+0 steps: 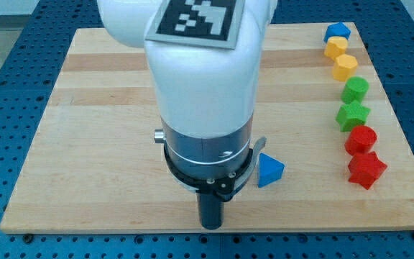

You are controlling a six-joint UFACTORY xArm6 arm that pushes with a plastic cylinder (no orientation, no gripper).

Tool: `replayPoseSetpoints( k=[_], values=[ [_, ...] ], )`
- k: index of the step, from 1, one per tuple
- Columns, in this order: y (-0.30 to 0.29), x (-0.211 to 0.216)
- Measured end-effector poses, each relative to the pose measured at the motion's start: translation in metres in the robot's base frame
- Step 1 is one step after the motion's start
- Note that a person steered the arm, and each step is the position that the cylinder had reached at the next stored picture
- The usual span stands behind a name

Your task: Move the blue triangle away from the right bottom of the board

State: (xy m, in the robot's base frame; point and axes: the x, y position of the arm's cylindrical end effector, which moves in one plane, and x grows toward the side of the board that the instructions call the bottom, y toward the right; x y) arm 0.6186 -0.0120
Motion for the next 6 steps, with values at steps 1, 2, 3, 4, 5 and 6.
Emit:
replayPoseSetpoints(
  k=[1, 2, 3, 4, 5, 6],
  values=[
    [0.033, -0.054],
    [0.055, -0.130],
    [0.055, -0.131],
    [0.055, -0.131],
    [0.055, -0.131],
    [0.026, -0.101]
  ],
)
